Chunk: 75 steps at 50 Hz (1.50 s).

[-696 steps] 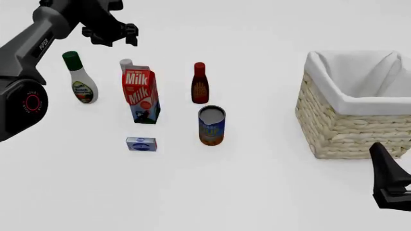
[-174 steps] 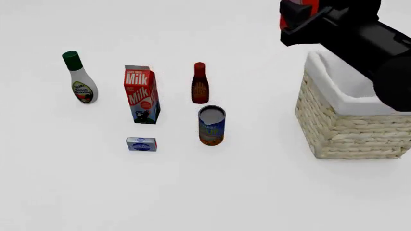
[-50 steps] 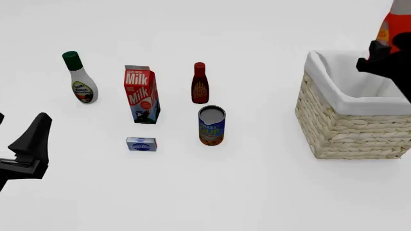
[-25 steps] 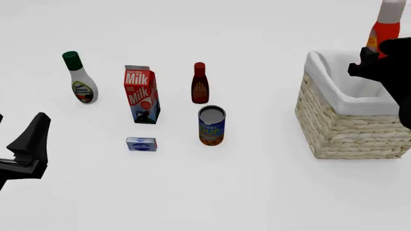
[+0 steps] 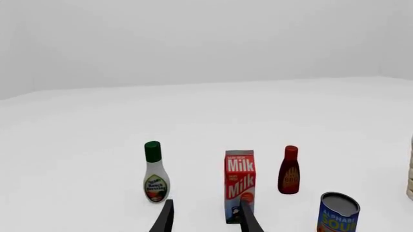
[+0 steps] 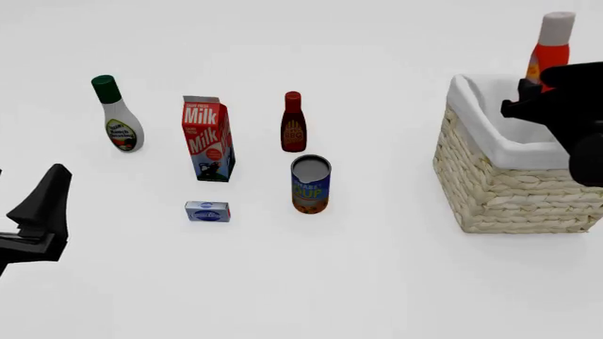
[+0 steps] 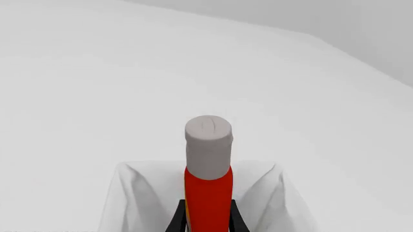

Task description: Pick the ketchup and place it in the basket.

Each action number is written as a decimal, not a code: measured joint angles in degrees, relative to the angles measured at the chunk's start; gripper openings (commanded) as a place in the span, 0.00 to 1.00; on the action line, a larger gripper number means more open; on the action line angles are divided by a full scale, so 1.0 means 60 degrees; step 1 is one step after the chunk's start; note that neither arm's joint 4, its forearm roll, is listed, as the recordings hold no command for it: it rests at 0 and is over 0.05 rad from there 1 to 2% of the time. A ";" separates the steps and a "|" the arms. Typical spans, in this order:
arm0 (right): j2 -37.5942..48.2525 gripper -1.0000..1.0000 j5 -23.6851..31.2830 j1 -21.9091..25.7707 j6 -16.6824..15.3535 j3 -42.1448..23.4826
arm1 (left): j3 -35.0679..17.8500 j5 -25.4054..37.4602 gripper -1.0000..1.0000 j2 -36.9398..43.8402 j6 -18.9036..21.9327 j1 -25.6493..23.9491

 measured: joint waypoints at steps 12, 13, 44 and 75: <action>0.0202 0.00 -0.0004 -0.0081 -0.0094 -0.0100 | 0.0001 0.0024 1.00 -0.0045 -0.0014 0.0021; 0.0216 0.00 -0.0006 -0.0094 -0.0100 -0.0107 | 0.0001 0.0030 1.00 -0.0052 -0.0016 0.0023; -0.0185 1.00 0.0075 -0.0350 0.0074 -0.0155 | 0.0000 0.0158 1.00 -0.0237 -0.0046 0.0049; -0.2498 1.00 0.0687 0.0071 0.0465 0.0610 | 0.0040 0.0084 1.00 -0.0233 -0.0075 0.0037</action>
